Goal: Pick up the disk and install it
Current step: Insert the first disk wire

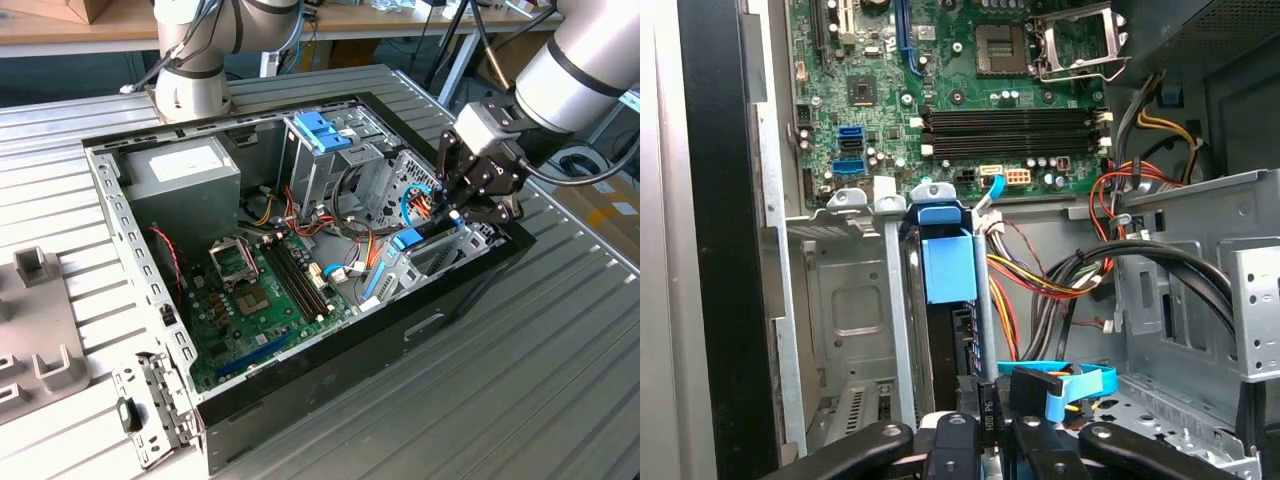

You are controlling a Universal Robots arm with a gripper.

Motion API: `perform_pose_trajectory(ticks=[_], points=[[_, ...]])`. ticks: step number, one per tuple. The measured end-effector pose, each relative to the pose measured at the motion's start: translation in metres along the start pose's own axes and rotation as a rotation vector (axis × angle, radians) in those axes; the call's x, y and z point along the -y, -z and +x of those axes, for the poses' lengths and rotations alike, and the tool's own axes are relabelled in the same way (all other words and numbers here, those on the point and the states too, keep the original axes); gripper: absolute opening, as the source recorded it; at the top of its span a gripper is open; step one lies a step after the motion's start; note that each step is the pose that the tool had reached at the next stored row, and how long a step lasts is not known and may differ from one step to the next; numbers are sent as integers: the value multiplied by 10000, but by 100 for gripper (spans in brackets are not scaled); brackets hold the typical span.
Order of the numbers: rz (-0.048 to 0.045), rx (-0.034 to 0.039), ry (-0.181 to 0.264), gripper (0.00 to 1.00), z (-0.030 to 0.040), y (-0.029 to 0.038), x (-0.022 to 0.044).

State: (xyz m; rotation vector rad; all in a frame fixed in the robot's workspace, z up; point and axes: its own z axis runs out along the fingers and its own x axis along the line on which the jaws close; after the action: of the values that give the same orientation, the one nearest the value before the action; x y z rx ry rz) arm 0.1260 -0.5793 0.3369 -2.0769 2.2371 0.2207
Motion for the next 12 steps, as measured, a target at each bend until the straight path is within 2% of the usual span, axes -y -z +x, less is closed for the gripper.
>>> perform_pose_trajectory(ticks=[5,12], points=[[0,5,1,18,7,-2,1],[-1,6,1,18,2,38,-1]])
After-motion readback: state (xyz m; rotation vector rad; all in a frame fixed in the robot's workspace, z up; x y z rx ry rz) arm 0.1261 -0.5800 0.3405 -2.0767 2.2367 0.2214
